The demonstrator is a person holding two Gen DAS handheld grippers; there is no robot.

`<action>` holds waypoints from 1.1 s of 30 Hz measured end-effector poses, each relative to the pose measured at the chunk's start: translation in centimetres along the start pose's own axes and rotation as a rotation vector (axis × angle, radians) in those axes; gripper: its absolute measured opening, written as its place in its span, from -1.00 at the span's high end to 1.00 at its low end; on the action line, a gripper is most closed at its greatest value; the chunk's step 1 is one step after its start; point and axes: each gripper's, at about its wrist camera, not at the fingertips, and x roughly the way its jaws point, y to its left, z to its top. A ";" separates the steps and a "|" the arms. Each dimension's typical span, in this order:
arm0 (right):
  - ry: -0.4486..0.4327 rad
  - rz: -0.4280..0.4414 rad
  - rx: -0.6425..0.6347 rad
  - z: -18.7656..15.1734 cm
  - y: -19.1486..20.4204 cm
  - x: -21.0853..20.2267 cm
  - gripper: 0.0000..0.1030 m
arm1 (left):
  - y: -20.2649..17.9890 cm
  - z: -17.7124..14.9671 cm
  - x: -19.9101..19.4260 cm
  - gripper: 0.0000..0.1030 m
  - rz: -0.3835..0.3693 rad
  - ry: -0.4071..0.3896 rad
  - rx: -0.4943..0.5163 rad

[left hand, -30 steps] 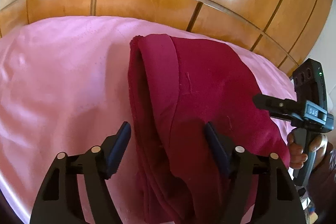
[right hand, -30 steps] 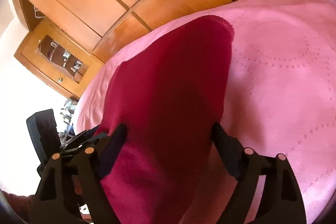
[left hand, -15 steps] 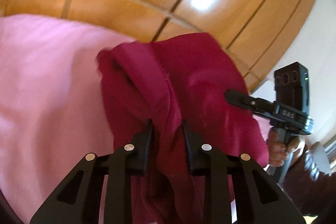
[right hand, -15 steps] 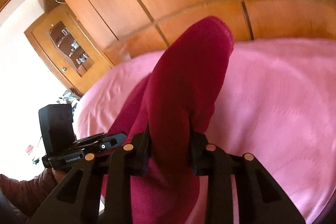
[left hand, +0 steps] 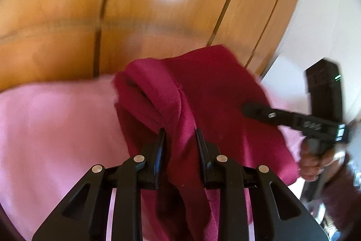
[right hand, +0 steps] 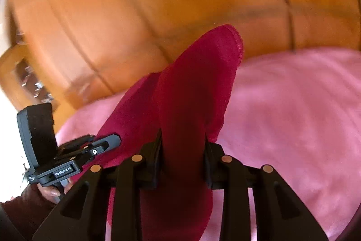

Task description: Fold small clothes

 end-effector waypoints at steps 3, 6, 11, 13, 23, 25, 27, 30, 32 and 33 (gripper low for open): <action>0.050 -0.077 0.004 -2.4 -2.6 2.6 0.16 | 0.5 -2.1 4.8 0.41 0.056 0.091 -0.001; 0.017 -0.083 0.033 -2.8 -3.2 1.7 -0.23 | 1.0 -2.4 4.7 0.38 0.030 0.062 -0.067; -0.056 -0.196 -0.073 -2.6 -0.2 -1.5 -0.33 | 0.3 -2.4 1.9 0.31 0.083 0.032 -0.074; -0.107 -0.195 -0.100 -2.7 0.7 -3.7 -0.31 | -0.3 -3.2 0.1 0.19 0.102 0.005 -0.094; -0.015 -0.264 -0.255 -9.9 5.2 0.5 0.32 | 0.6 -7.2 0.5 -0.05 0.199 0.044 -0.131; -0.023 -0.270 -0.217 -9.5 5.5 -0.1 0.31 | 0.5 -7.2 0.0 -0.10 0.210 0.049 -0.145; -0.031 -0.276 -0.215 -9.4 5.8 -0.7 0.23 | -0.1 -7.4 -1.5 -0.12 0.247 0.027 -0.120; -0.038 -0.293 -0.226 -9.8 6.2 -1.9 -0.03 | -1.0 -7.9 -3.8 -0.26 0.288 -0.015 -0.115; -0.054 -0.303 -0.221 -10.4 6.9 -2.8 -0.26 | -1.6 -8.4 -5.4 -0.35 0.310 -0.047 -0.109; -0.064 -0.310 -0.217 -10.5 7.5 -3.0 -0.34 | -1.9 -8.7 -6.2 -0.44 0.326 -0.066 -0.109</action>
